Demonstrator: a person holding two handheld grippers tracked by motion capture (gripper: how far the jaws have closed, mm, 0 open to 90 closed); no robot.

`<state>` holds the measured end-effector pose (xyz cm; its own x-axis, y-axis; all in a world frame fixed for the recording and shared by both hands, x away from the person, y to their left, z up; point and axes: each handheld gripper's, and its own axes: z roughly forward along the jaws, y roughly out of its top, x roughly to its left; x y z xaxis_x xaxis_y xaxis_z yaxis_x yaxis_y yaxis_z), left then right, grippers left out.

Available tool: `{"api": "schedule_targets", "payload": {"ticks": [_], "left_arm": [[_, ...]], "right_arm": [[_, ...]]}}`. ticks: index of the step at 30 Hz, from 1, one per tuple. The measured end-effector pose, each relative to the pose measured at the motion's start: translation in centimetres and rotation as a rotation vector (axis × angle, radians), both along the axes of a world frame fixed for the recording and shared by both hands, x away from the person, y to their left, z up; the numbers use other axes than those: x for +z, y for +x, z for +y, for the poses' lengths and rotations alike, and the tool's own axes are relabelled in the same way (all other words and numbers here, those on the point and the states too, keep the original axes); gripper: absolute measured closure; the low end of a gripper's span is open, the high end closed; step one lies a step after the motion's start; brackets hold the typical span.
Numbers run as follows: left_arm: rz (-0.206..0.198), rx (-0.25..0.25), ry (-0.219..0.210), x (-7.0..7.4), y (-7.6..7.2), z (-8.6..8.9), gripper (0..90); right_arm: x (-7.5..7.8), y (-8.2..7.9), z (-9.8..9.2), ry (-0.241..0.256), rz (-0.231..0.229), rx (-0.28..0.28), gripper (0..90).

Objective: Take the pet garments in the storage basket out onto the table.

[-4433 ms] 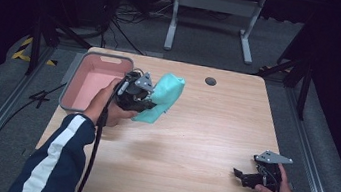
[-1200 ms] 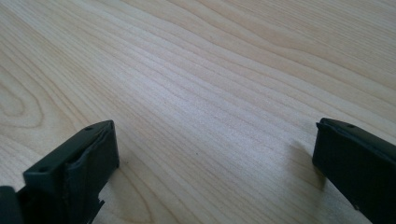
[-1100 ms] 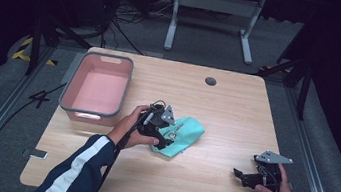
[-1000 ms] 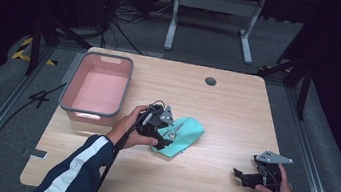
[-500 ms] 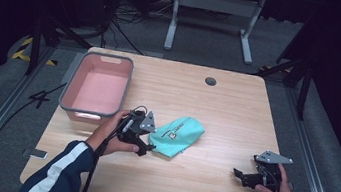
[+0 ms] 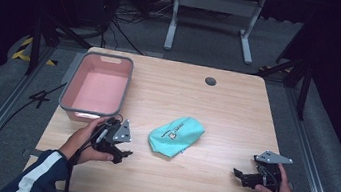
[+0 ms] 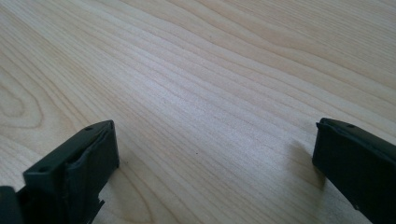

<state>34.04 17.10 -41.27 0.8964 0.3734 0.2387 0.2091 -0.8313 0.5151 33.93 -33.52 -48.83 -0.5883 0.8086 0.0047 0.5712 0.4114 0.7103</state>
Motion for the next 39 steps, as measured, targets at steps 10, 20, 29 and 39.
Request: {"api": "schedule_targets", "payload": {"ticks": [10,20,29,39], "left_arm": [[0.006,0.080,0.004,-2.0,-0.9,4.5,22.5],[0.073,0.188,-0.148,-5.4,-2.0,10.7,20.9],[0.125,0.234,-0.304,-7.0,-1.8,12.7,14.4],[0.124,0.245,-0.305,-7.0,-1.9,12.6,13.9]], "right_arm": [[0.0,0.0,0.0,0.000,0.000,-0.001,0.7],[0.0,0.0,0.0,0.000,0.000,-0.001,0.7],[0.0,0.0,0.0,0.001,0.000,0.003,0.7],[0.0,0.0,0.0,0.000,0.000,0.003,0.7]]}}
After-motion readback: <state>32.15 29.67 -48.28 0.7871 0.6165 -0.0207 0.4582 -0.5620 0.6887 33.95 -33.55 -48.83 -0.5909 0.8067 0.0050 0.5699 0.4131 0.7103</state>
